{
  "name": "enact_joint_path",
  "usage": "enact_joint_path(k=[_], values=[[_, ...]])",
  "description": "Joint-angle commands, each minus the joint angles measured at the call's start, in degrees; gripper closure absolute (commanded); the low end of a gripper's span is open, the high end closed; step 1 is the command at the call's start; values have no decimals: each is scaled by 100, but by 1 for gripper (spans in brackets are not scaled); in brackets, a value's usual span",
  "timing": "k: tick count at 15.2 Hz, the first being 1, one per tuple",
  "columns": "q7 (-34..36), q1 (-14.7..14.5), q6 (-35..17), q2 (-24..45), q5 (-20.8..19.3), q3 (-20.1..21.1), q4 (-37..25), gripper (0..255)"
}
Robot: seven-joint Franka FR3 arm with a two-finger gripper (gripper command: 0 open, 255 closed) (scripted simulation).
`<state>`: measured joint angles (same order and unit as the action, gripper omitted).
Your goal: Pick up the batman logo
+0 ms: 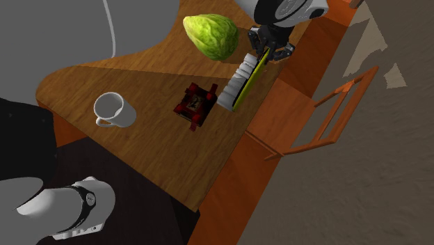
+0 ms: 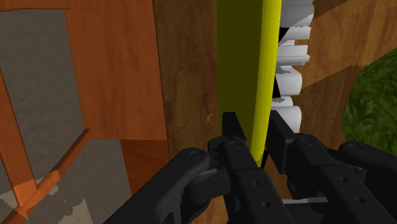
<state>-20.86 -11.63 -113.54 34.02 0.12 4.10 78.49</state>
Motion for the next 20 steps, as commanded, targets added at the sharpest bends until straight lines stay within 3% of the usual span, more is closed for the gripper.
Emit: enact_joint_path(k=[1,20], values=[[0,-1,0,2,1,1,1,255],[30,-14,1063,-164,5,11,-898,255]])
